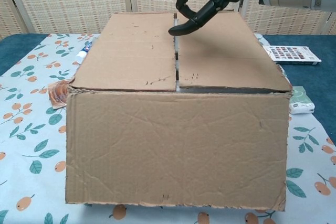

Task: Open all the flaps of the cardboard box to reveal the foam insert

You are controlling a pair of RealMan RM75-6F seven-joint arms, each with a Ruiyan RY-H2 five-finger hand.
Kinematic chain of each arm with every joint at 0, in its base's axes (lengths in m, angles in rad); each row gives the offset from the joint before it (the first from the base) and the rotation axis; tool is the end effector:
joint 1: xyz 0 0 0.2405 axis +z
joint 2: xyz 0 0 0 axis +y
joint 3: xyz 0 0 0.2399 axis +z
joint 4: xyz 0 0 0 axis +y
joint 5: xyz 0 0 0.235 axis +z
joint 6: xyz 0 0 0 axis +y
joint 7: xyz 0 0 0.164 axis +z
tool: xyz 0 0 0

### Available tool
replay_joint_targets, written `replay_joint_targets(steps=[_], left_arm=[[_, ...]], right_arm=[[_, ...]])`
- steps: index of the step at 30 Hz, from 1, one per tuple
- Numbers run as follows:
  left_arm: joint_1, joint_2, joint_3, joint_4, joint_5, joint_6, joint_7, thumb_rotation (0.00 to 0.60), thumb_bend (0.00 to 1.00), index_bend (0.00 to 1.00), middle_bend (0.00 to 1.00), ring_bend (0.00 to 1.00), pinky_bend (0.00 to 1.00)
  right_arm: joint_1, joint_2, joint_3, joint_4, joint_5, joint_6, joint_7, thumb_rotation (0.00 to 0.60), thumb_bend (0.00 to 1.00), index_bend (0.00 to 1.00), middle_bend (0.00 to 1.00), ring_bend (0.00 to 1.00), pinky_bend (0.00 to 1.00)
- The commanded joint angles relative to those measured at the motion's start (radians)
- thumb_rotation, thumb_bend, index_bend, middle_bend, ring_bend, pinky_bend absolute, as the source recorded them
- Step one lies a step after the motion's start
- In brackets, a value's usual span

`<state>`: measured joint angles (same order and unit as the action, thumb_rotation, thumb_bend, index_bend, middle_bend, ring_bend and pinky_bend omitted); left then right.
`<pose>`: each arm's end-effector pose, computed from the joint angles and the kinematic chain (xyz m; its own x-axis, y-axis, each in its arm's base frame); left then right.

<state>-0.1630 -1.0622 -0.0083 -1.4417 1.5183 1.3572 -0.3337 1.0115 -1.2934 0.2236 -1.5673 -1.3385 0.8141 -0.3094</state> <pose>-0.3449 0.2212 0.1467 0.3039 0.1272 0.9442 0.9527 -0.0378 -0.3015 -0.0213 -0.3925 0.0129 0.6503 0.0297 0.7591 -0.5212 -0.7095 0.4743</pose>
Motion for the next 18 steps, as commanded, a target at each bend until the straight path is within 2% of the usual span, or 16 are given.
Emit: replay_joint_targets(steps=[1,18], left_arm=[[-0.001,0.001,0.0,0.003,0.0,-0.002,-0.005,0.6,0.41,0.28,0.14,0.06,0.0],[0.0,0.005,0.0,0.002,-0.003,0.001,-0.016,0.6,0.41,0.28,0.14,0.06,0.0]], right_arm=[[0.011,-0.016,-0.001,0.022,0.001,0.002,-0.027,0.213,0.31,0.79,0.16,0.05,0.0],[0.033,-0.035,-0.014,0.056,0.004,-0.006,-0.065,0.211,0.31,0.79,0.15,0.04,0.0]])
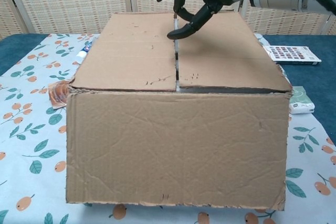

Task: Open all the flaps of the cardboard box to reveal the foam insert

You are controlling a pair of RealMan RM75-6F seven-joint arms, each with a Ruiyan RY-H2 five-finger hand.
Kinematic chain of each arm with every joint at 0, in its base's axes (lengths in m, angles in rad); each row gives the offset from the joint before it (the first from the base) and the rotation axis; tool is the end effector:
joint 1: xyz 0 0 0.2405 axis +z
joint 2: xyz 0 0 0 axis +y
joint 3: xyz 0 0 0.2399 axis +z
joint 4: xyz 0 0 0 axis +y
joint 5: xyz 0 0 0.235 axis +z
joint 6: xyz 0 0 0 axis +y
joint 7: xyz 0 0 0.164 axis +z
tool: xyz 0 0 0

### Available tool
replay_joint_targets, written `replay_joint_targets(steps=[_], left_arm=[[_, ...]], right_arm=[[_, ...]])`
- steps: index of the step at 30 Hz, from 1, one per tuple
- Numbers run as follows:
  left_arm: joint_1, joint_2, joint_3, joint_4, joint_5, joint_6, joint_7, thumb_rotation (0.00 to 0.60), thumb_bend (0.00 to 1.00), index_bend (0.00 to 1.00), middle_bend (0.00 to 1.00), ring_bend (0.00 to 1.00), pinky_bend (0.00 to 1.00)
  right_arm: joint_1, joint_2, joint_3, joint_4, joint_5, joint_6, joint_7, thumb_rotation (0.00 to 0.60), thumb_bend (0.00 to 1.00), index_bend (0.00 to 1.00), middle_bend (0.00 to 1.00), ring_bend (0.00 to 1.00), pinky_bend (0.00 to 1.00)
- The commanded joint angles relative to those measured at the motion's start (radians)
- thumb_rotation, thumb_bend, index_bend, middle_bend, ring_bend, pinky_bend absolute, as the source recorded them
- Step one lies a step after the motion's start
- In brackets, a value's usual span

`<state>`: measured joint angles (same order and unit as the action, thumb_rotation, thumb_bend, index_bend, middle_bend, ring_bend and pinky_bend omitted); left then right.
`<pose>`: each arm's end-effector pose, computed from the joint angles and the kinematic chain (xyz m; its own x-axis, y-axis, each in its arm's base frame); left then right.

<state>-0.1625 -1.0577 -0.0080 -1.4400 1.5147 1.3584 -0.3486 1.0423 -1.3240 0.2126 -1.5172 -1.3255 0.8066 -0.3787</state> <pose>-0.3462 0.2211 0.1492 0.2947 0.1250 0.9474 0.9556 -0.0321 -0.2930 -0.0191 -0.4004 0.0058 0.6965 0.0855 0.7124 -0.4635 -0.7043 0.5377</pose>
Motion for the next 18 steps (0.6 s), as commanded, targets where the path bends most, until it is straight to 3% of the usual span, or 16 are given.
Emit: replay_joint_targets(steps=[1,3,11,18], left_arm=[[0.0,0.0,0.0,0.001,0.001,0.0,-0.002,0.6,0.41,0.28,0.14,0.06,0.0],[0.0,0.0,0.0,0.002,0.001,0.002,-0.004,0.6,0.41,0.28,0.14,0.06,0.0],[0.001,0.001,-0.002,0.005,-0.003,0.003,-0.011,0.6,0.41,0.28,0.14,0.06,0.0],[0.004,0.002,-0.004,0.007,-0.005,0.009,-0.019,0.6,0.41,0.27,0.14,0.06,0.0]], right_arm=[[0.004,-0.006,-0.006,0.011,-0.017,0.002,0.007,0.202,0.31,0.79,0.15,0.04,0.0],[0.006,-0.011,-0.012,0.023,-0.034,0.003,0.017,0.184,0.31,0.77,0.14,0.04,0.0],[0.015,-0.043,-0.027,0.071,-0.049,-0.012,0.053,0.163,0.31,0.53,0.05,0.01,0.0],[0.027,-0.076,-0.024,0.105,-0.067,-0.018,0.123,0.161,0.31,0.44,0.03,0.0,0.0]])
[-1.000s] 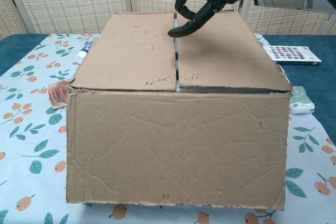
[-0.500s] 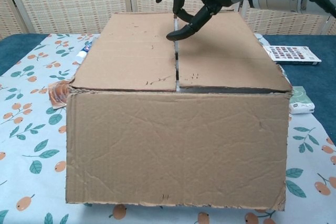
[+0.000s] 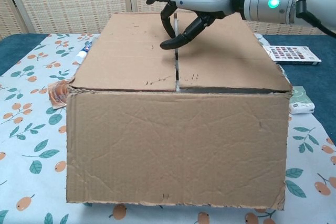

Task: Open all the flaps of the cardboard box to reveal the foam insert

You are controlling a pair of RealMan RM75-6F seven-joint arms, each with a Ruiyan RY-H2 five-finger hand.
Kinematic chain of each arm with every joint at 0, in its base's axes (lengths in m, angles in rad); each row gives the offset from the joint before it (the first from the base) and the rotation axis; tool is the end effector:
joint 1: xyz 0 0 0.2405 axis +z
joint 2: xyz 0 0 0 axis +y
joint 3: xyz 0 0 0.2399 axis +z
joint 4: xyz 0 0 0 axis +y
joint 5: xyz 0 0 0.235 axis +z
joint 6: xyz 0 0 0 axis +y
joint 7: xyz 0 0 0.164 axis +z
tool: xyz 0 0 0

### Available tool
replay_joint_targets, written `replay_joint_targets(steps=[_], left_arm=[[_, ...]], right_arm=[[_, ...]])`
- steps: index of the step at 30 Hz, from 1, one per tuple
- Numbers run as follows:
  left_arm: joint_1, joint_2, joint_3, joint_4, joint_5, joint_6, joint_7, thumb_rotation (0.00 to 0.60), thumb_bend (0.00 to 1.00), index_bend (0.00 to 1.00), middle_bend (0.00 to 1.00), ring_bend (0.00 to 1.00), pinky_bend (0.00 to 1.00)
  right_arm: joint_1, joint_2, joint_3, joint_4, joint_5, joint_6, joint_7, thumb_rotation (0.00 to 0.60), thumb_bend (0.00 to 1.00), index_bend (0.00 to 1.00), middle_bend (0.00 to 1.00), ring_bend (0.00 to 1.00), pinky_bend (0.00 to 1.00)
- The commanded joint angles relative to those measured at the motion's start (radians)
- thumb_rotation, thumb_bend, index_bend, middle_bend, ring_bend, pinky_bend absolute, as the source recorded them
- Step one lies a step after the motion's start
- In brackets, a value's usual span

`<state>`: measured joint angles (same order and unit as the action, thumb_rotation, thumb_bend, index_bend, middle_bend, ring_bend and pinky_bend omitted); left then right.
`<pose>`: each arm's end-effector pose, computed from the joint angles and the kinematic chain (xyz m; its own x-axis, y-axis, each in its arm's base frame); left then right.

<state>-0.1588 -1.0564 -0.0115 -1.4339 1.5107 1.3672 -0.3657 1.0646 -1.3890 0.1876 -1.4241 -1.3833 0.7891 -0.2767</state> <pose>-0.3476 0.2211 0.1527 0.2838 0.1125 0.9523 0.9589 -0.0262 -0.2827 -0.0225 -0.4044 -0.0140 0.6918 0.0474 0.7206 -0.4665 -0.7324 0.4960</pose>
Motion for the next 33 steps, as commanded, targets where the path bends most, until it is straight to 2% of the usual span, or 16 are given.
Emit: replay_joint_targets(steps=[1,8,33], left_arm=[[0.0,0.001,-0.001,0.001,-0.001,0.001,-0.004,0.6,0.41,0.27,0.14,0.06,0.0],[0.001,0.002,-0.002,0.007,-0.003,0.0,-0.015,0.6,0.41,0.27,0.14,0.06,0.0],[0.003,-0.003,-0.005,0.013,-0.003,0.006,-0.011,0.6,0.41,0.24,0.14,0.06,0.0]], right_arm=[[0.006,-0.013,0.002,0.016,-0.01,-0.001,0.03,0.161,0.31,0.44,0.03,0.0,0.0],[0.016,-0.016,0.003,0.036,-0.01,-0.022,0.076,0.16,0.31,0.45,0.03,0.0,0.0],[-0.001,0.054,-0.009,-0.015,-0.01,-0.007,0.05,0.157,0.31,0.69,0.08,0.0,0.0]])
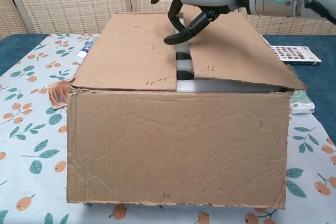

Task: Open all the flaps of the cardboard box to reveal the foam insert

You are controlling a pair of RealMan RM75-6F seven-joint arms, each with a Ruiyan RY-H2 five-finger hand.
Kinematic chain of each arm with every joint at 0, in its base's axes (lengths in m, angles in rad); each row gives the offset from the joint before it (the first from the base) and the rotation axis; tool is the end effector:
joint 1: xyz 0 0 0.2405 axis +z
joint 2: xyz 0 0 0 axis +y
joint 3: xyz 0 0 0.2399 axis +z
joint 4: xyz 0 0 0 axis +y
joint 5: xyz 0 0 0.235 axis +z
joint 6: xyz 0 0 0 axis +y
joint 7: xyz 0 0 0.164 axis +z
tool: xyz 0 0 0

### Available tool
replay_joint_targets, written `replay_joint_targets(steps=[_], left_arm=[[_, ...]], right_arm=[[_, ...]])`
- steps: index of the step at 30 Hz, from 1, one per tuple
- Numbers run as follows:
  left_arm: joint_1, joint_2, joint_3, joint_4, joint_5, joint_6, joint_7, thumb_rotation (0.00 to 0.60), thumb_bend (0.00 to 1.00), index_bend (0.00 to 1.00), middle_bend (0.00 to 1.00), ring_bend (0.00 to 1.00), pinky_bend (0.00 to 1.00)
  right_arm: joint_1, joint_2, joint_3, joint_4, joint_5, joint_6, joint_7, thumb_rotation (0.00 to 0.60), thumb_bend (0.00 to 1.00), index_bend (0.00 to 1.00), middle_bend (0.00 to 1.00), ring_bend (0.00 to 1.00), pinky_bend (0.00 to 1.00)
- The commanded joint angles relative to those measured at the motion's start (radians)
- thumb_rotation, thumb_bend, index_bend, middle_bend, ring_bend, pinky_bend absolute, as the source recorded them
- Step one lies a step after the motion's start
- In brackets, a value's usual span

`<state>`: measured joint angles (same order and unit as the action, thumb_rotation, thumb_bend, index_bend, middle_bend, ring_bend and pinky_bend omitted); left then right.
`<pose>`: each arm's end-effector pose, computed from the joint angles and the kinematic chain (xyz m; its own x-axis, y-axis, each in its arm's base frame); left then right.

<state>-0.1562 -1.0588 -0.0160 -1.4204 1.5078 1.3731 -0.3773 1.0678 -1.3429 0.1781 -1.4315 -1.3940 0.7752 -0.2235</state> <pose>-0.3499 0.2218 0.1558 0.2820 0.1011 0.9541 0.9594 -0.0223 -0.2812 -0.0288 -0.4101 -0.0019 0.6960 0.0290 0.7175 -0.4770 -0.7281 0.4922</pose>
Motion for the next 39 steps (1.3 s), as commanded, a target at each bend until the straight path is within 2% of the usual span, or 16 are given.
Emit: replay_joint_targets(steps=[1,14,29,35,39], left_arm=[[0.0,-0.001,0.0,0.0,-0.001,-0.001,0.002,0.6,0.41,0.24,0.14,0.06,0.0],[-0.011,-0.008,-0.001,0.003,-0.008,-0.024,0.024,0.6,0.41,0.23,0.14,0.06,0.0],[-0.029,-0.025,0.001,-0.005,-0.022,-0.065,0.082,0.6,0.41,0.22,0.14,0.06,0.0],[-0.038,-0.04,0.005,-0.014,-0.024,-0.082,0.129,0.6,0.41,0.22,0.14,0.06,0.0],[-0.04,-0.046,0.004,-0.017,-0.03,-0.087,0.15,0.6,0.41,0.22,0.14,0.06,0.0]], right_arm=[[-0.008,0.016,0.002,-0.016,0.001,0.012,-0.006,0.155,0.31,0.69,0.08,0.0,0.0],[-0.072,0.146,0.018,-0.155,-0.007,0.107,-0.028,0.157,0.31,0.69,0.08,0.01,0.0],[-0.217,0.368,0.023,-0.368,-0.029,0.263,-0.05,0.155,0.31,0.69,0.08,0.02,0.0],[-0.301,0.461,0.005,-0.422,-0.066,0.335,-0.028,0.155,0.31,0.69,0.08,0.03,0.0],[-0.375,0.518,-0.029,-0.438,-0.101,0.388,-0.006,0.155,0.31,0.69,0.08,0.03,0.0]])
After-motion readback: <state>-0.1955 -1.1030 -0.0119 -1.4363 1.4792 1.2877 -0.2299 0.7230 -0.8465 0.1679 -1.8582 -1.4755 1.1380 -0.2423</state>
